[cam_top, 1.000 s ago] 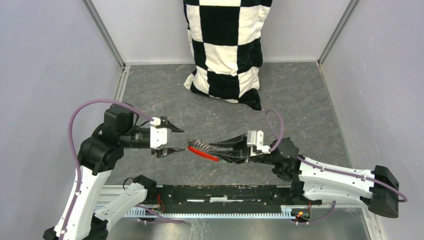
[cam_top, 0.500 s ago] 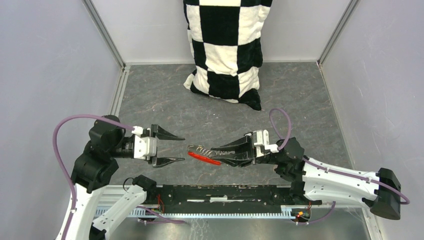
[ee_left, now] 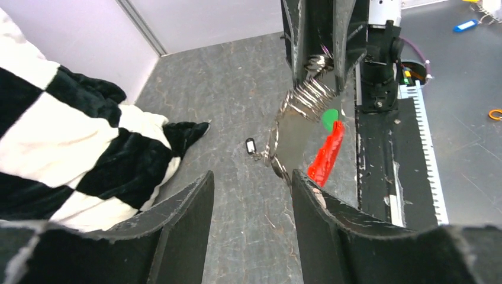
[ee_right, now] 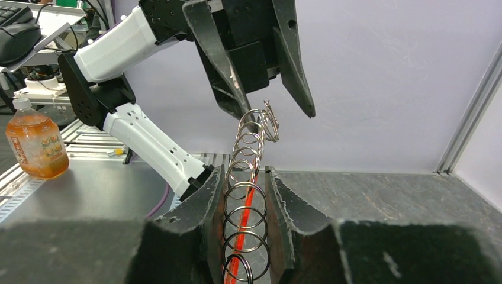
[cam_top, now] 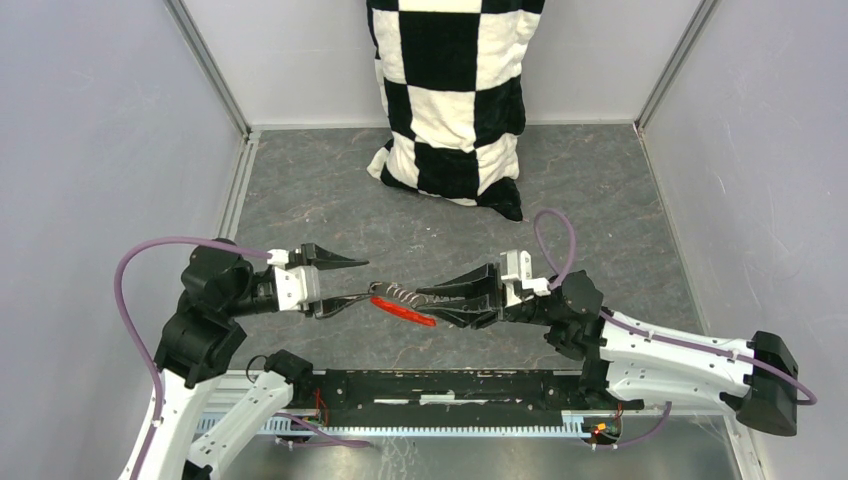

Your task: Put the keys on the keyring

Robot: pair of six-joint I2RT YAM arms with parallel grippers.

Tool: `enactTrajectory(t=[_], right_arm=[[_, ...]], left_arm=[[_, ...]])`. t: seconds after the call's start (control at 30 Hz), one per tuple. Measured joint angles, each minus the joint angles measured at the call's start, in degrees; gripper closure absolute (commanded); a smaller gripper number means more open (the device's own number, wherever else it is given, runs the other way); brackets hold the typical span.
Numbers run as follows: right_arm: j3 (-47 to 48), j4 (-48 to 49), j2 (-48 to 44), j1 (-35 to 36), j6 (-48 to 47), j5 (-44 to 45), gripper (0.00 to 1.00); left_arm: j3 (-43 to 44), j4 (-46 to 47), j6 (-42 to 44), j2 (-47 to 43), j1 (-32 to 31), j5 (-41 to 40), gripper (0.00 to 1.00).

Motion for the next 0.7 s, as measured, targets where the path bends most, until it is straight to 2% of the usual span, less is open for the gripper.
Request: enactTrajectory(t=[0.3, 0.47, 0.63, 0.67, 0.7], right_arm=[[0.00, 0.28, 0.48, 0.00, 0.46, 1.42, 1.00], [0.00, 0.35, 0.09, 0.00, 0.74, 2.54, 0.99], [0.00, 0.59, 0.00, 0.00, 1.29, 2.80, 1.00], [0.00, 0.72, 0.00, 0.00, 1.46, 2.80, 1.00], [0.00, 0.81, 0.00, 0.00, 1.64, 2.80, 1.00]], left_arm=[[-0.22, 2.58, 0.68, 0.02, 0.00, -1.36, 0.70], [-0.24, -0.04, 4.35, -0.70, 0.00, -1.88, 0.80], [-0.24, -0.57, 6.67, -1.57, 0.00, -1.84, 0.80], [-0.24, -0.57, 6.71, -1.57, 0.00, -1.84, 0.76], [-0.26, -0.50, 6.69, -1.57, 0.00, -1.84, 0.67]])
